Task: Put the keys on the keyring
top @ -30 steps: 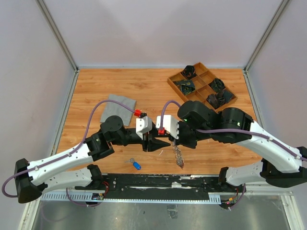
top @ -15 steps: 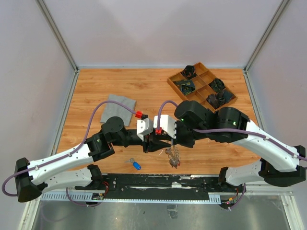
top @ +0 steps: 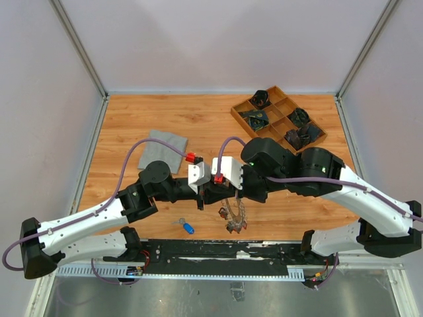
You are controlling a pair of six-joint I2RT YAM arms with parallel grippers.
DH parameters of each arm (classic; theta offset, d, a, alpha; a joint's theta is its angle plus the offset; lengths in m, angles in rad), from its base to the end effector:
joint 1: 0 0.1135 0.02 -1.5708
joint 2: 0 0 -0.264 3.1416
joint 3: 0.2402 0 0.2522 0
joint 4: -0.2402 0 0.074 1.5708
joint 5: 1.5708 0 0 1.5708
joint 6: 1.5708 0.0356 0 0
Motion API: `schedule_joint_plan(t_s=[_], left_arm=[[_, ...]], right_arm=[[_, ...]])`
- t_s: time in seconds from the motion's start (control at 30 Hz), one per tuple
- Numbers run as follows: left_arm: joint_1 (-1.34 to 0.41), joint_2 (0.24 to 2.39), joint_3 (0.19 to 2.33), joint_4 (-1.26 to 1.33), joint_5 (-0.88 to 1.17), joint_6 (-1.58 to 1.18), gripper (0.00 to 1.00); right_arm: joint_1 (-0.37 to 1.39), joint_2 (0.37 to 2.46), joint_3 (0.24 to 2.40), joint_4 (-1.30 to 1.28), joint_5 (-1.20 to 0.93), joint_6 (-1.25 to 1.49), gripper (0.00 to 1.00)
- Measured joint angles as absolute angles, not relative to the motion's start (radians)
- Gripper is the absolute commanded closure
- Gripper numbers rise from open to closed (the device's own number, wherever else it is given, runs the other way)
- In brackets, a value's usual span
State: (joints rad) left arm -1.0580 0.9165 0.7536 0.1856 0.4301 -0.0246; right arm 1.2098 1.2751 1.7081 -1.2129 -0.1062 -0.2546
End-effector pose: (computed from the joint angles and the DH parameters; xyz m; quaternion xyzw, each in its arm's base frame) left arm 0.0936 -0.1965 0.3449 0.4701 0.5184 -0.4878 0.5219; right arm 0.0735 0.2053 0.4464 -0.6312 0.6717 0.2203 0.3191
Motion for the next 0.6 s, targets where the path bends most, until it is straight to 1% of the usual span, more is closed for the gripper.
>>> schedule_joint_plan(t_s=[0.07,0.13,0.2,0.23,0.33,0.43,0.5,0.6], left_arm=[[-1.059,0.909,0.754,0.187,0.420,-0.028,0.99],[-1.060,0.894,0.748,0.201,0.412,-0.038,1.00],[-1.060,0.871,0.734,0.212,0.406,-0.049,0.99],[-1.061,0.858,0.726,0.216,0.405,-0.054,1.00],[-1.062,0.825,0.706,0.226,0.415,-0.072,1.00],[-1.063,0.797,0.698,0.235,0.442,-0.091,1.00],[-1.063,0.780,0.694,0.249,0.463,-0.104,1.00],[-1.063,0.756,0.691,0.266,0.482,-0.121,0.99]], right_arm=[[1.209,1.269,1.707,-1.198,-0.104,-0.248,0.81],[1.207,1.248,1.691,-1.159,-0.105,-0.241,0.72],[1.207,1.211,1.665,-1.100,-0.105,-0.231,0.67],[1.207,1.187,1.648,-1.073,-0.107,-0.227,0.67],[1.207,1.074,1.561,-0.963,-0.123,-0.220,0.72],[1.207,0.946,1.444,-0.837,-0.141,-0.210,0.75],[1.207,0.857,1.343,-0.742,-0.163,-0.207,0.74],[1.207,0.769,1.227,-0.614,-0.202,-0.200,0.70]])
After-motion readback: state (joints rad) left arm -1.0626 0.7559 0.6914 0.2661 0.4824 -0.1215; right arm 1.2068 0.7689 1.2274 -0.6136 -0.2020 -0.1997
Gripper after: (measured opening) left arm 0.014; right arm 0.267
